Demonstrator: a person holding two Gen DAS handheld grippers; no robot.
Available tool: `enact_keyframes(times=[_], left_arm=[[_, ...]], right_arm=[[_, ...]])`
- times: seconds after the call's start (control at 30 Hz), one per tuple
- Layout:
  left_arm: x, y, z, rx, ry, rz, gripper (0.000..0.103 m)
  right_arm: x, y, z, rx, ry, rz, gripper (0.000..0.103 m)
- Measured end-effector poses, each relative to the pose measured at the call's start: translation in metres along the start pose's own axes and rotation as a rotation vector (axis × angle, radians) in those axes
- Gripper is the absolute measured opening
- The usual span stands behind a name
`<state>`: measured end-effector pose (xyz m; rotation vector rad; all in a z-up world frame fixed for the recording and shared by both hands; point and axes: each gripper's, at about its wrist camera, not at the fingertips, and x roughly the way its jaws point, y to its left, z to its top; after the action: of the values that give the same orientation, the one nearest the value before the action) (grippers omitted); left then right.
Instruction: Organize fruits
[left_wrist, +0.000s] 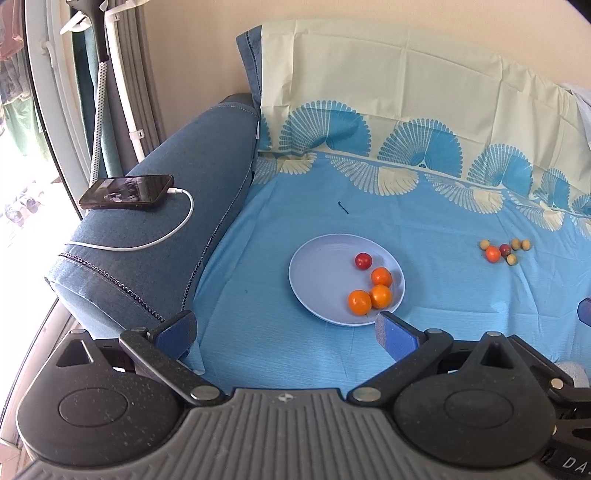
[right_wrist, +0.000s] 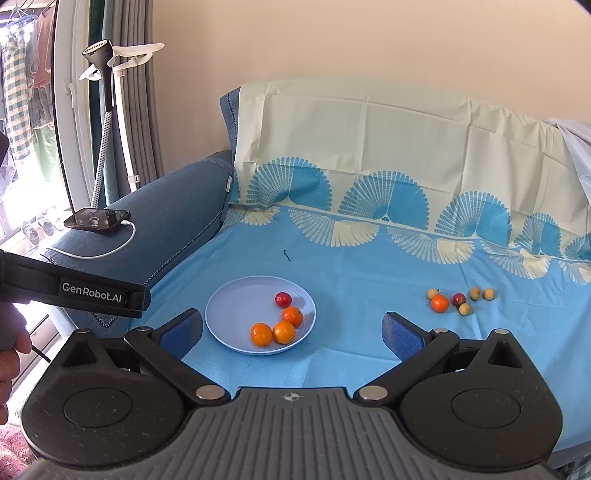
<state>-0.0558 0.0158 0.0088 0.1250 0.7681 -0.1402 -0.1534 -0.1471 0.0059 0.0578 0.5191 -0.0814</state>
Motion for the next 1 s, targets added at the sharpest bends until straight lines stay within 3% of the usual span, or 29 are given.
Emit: enact_keyframes(times=[0.5,1.0], left_arm=[[0.01,0.001,0.0,0.004,0.022,0.001,0.103],[0.042,-0.012,0.01,0.034,0.095,0.019,0.103]], right_arm=[[0.007,0.001,0.002,0.001,0.026,0.004,0.102],[0.038,-0.013,-0.001,0.047,0.092,0.014,0.102]])
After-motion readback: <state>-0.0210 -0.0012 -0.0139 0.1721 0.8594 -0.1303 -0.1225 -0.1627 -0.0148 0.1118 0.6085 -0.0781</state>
